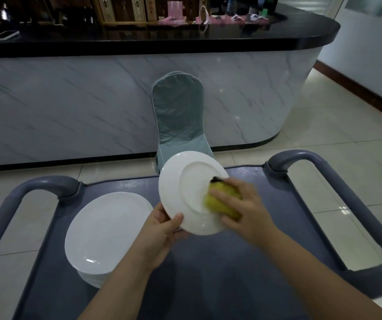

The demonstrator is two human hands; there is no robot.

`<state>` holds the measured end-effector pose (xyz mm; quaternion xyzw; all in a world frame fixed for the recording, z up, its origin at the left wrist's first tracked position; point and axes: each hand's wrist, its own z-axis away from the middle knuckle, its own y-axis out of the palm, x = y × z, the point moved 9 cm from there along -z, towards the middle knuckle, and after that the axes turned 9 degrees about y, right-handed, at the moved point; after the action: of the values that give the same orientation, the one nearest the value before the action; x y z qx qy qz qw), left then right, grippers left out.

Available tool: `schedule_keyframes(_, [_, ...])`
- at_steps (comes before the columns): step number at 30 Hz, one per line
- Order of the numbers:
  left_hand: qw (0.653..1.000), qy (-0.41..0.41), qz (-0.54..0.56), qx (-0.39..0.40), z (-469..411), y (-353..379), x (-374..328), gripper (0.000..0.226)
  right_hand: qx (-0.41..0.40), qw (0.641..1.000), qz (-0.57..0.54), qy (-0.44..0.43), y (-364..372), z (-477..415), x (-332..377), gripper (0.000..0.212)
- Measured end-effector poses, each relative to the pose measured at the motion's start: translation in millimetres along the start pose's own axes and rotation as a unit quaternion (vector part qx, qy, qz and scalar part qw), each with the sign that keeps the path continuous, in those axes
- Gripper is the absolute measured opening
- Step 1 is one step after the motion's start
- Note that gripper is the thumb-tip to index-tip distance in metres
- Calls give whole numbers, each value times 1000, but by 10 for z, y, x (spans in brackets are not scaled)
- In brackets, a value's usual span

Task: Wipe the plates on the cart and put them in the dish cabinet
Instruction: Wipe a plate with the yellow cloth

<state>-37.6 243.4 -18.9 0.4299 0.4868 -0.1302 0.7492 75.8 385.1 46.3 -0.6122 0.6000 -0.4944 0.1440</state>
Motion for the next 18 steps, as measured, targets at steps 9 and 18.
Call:
schedule_keyframes(9, [1000,15,-6,21,-98,61,-61,46,48,998,3,29,183,-286,494,58])
schedule_keyframes(18, [998,3,17,66,-6,271,53,51,-43,993,-107,34,-81,-169,491,45])
